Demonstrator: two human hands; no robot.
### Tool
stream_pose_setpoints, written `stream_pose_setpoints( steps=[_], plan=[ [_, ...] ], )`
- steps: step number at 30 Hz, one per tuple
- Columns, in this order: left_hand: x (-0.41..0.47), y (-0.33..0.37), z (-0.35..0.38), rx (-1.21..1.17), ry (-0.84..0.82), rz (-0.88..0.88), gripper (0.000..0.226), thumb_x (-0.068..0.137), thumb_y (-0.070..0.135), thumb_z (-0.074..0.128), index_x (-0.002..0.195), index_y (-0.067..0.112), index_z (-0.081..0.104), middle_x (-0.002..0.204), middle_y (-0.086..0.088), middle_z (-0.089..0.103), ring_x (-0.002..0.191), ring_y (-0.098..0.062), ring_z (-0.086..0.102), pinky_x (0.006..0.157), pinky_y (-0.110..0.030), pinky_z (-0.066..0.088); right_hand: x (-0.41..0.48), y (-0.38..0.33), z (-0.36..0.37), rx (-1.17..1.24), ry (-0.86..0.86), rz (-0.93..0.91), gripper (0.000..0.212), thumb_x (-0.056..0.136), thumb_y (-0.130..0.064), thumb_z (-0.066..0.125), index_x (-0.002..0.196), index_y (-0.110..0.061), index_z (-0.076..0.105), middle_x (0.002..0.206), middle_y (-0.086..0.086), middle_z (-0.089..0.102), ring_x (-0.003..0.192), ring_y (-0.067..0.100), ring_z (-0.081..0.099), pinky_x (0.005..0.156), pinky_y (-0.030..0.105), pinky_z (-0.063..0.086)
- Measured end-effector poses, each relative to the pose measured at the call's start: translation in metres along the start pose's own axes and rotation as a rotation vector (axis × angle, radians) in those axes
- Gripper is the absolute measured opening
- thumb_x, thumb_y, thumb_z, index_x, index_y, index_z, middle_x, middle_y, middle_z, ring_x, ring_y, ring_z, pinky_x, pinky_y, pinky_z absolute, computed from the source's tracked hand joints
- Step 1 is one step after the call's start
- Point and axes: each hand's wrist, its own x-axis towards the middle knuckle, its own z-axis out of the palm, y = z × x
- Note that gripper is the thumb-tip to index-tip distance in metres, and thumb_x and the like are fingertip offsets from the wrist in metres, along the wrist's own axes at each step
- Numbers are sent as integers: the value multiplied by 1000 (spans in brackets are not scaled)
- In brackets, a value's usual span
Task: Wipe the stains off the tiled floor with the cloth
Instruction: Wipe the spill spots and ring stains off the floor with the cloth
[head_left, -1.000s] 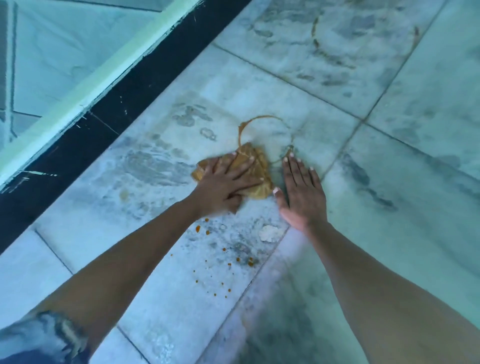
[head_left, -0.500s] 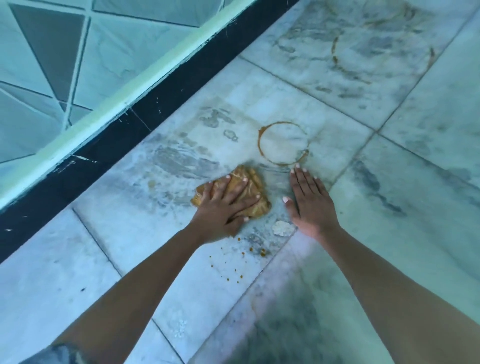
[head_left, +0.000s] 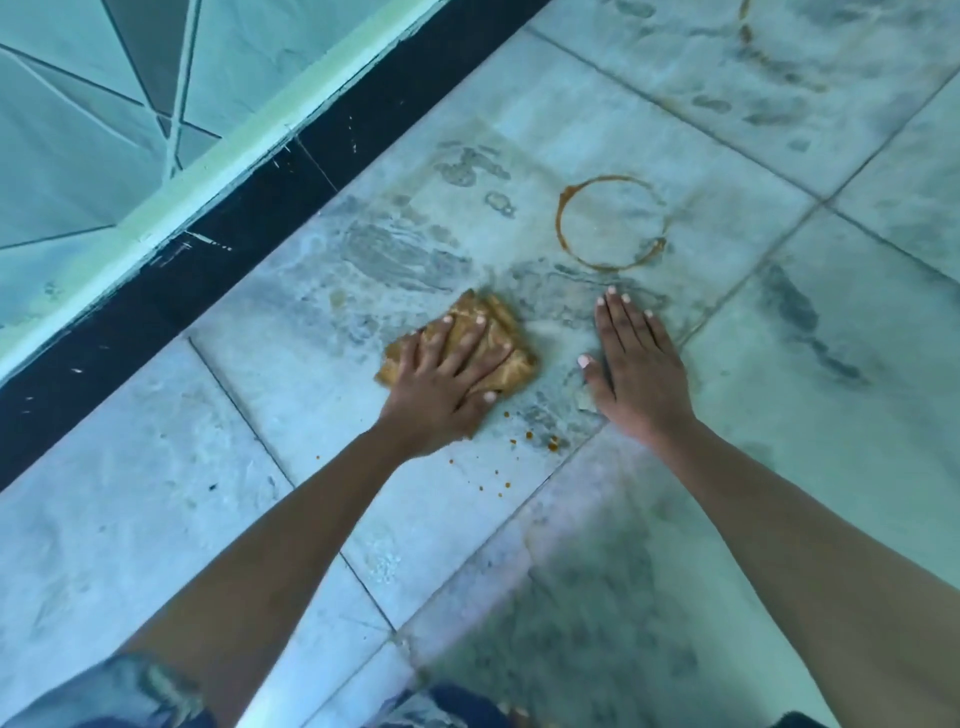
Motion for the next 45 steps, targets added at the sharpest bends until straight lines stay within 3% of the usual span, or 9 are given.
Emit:
stream_pose_setpoints(
  steps=[7, 12, 16, 22, 26, 30, 34, 41, 45],
  plan=[
    [38, -39, -22, -219, 15, -442, 52, 98, 53, 20, 147, 44, 5, 158, 7, -12, 145, -28, -14, 113, -56, -6, 2, 1, 3, -5, 23, -18, 66, 92, -41, 28, 144, -1, 32, 151, 16, 32, 138, 29, 32, 113, 37, 12],
    [38, 30, -14, -90, 0, -160, 52, 98, 52, 20, 147, 45, 4, 159, 6, -11, 144, -29, -14, 113, -59, -7, 0, 2, 3, -6, 32, -20, 66, 92, -41, 26, 145, -1, 30, 152, 16, 29, 140, 28, 29, 114, 39, 14],
    [50, 0, -20, -15, -30, -118, 52, 98, 54, 18, 146, 45, 2, 158, 7, -10, 145, -29, -12, 113, -56, -6, 1, 3, 2, -17, 6, -23, 67, 93, -42, 24, 145, -1, 29, 153, 17, 27, 141, 29, 27, 114, 39, 12],
    [39, -98, -30, -309, 17, -645, 51, 98, 53, 20, 147, 45, 6, 159, 9, -10, 146, -25, -10, 115, -53, -3, 3, 3, 1, -28, -42, -7, 76, 89, -49, 8, 149, -4, 15, 158, 12, 12, 145, 25, 12, 116, 36, 4],
    [-24, -77, -8, -377, 80, -939, 51, 99, 47, 21, 148, 43, 7, 159, 6, -11, 145, -28, -11, 113, -57, -4, 2, 2, 1, -12, -42, 1, 77, 87, -51, 4, 150, -6, 10, 158, 10, 7, 146, 22, 7, 116, 34, 1],
    [-29, -9, 4, -288, 45, -678, 51, 99, 50, 21, 147, 45, 6, 159, 7, -11, 145, -28, -14, 112, -56, -5, 1, 1, -2, 13, -49, 10, 75, 90, -49, 10, 149, -4, 18, 157, 13, 15, 145, 25, 14, 117, 38, 6],
    [-6, -39, -10, -206, -17, -438, 51, 98, 52, 21, 147, 46, 7, 159, 10, -8, 146, -26, -9, 114, -54, -1, -2, -3, -4, 14, -72, 28, 76, 90, -49, 10, 148, -1, 20, 156, 16, 16, 144, 28, 16, 117, 40, 9],
    [-78, -44, 9, -398, 57, -914, 51, 99, 49, 21, 147, 44, 6, 159, 7, -9, 145, -26, -10, 114, -56, -3, -15, 3, -4, -2, -84, -12, 78, 88, -53, 9, 150, -7, 14, 158, 12, 12, 145, 24, 11, 117, 35, 4],
    [-82, 18, 21, -348, 58, -812, 52, 98, 51, 20, 147, 44, 4, 159, 5, -12, 145, -29, -14, 112, -58, -6, -14, 4, -3, -1, -75, -6, 77, 89, -52, 13, 149, -6, 16, 157, 12, 14, 145, 25, 14, 117, 36, 5]
  ],
)
